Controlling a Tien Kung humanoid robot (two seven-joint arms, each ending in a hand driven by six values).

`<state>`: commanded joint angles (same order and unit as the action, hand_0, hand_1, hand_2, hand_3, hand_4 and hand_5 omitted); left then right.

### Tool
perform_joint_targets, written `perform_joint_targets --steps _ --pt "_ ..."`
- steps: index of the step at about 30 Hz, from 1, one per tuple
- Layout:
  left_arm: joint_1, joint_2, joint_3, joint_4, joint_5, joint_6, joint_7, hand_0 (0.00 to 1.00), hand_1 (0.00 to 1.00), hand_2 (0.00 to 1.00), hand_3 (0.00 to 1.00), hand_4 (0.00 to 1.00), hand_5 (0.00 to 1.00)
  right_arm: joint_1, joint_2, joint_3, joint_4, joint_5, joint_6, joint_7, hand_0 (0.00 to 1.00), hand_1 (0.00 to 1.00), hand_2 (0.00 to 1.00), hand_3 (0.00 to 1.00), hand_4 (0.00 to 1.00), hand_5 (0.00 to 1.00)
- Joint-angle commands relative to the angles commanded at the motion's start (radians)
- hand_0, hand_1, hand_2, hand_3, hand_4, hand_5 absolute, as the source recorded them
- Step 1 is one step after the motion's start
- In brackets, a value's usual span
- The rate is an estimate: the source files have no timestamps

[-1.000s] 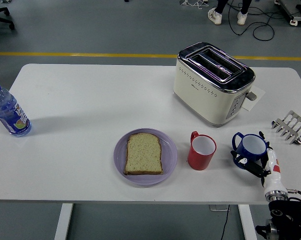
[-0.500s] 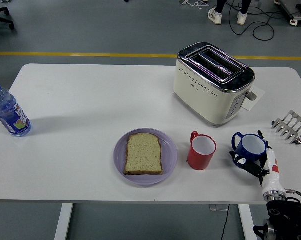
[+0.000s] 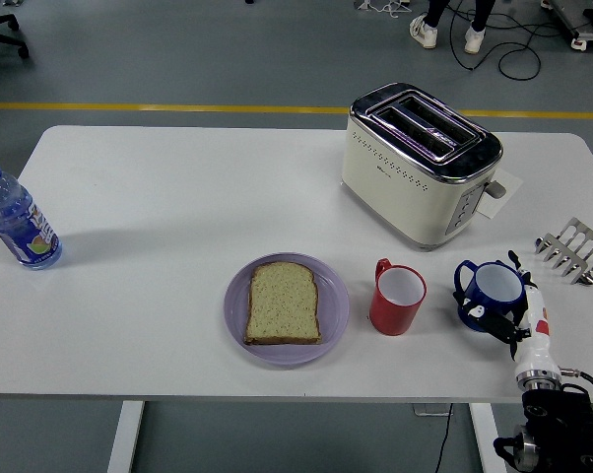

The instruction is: Pick up the cup,pour liquid into bread,place the cup on the desk

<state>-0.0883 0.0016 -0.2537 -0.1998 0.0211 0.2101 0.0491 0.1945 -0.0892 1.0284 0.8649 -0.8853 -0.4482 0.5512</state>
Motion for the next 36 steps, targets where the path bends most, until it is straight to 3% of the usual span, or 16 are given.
perform_joint_targets --steps 4,5,16,17,22,23,28,29,34,36 --pt "-0.001 0.0 0.0 0.0 0.001 0.0 0.0 0.634 0.646 0.653 0.506 0.24 0.855 0.008 0.005 -0.001 -0.02 0.028 0.002 0.024 0.761 0.696 0.791 0.91 0.974 0.042" --pt "-0.001 0.0 0.0 0.0 0.0 0.0 0.0 0.634 0.646 0.653 0.506 0.239 0.855 0.01 0.006 0.0 -0.023 0.035 0.003 0.031 0.701 0.644 0.725 0.849 0.925 0.002" --pt "-0.003 0.0 -0.003 0.0 0.001 0.0 0.0 0.634 0.646 0.653 0.506 0.239 0.855 0.013 0.008 0.005 -0.031 0.078 0.015 0.065 0.677 0.623 0.71 0.79 0.877 0.002" --pt "-0.003 0.0 -0.003 0.0 0.001 0.0 0.0 0.634 0.646 0.653 0.506 0.24 0.856 0.013 0.008 0.004 -0.031 0.083 0.015 0.068 0.607 0.556 0.654 0.714 0.8 0.002" --pt "-0.003 -0.001 -0.003 0.0 0.002 0.0 0.0 0.634 0.646 0.653 0.506 0.24 0.856 0.012 0.007 0.004 -0.03 0.108 0.009 0.084 0.607 0.556 0.654 0.714 0.8 0.002" --pt "-0.003 -0.001 -0.003 0.0 0.001 0.0 0.0 0.635 0.645 0.653 0.506 0.24 0.855 0.012 0.007 0.004 -0.029 0.112 0.007 0.086 0.517 0.483 0.593 0.619 0.777 0.002" --pt "-0.003 -0.001 -0.003 0.0 0.002 0.0 0.0 0.635 0.645 0.653 0.506 0.24 0.855 0.01 0.005 0.007 -0.022 0.12 0.002 0.089 0.517 0.483 0.593 0.619 0.777 0.002" --pt "-0.003 -0.001 -0.002 0.0 0.001 0.0 0.0 0.634 0.645 0.653 0.506 0.24 0.855 0.008 0.004 0.009 -0.017 0.122 0.001 0.087 0.44 0.433 0.557 0.562 0.775 0.002" --pt "-0.004 0.0 -0.004 -0.001 0.003 0.0 0.0 0.634 0.645 0.653 0.506 0.24 0.855 -0.001 -0.001 0.021 0.012 0.114 -0.004 0.078 0.44 0.433 0.557 0.562 0.775 0.002" --pt "-0.004 0.0 -0.005 -0.001 0.003 0.0 0.0 0.634 0.644 0.653 0.506 0.241 0.855 -0.006 -0.004 0.027 0.029 0.108 -0.006 0.076 0.382 0.388 0.531 0.527 0.78 0.002"
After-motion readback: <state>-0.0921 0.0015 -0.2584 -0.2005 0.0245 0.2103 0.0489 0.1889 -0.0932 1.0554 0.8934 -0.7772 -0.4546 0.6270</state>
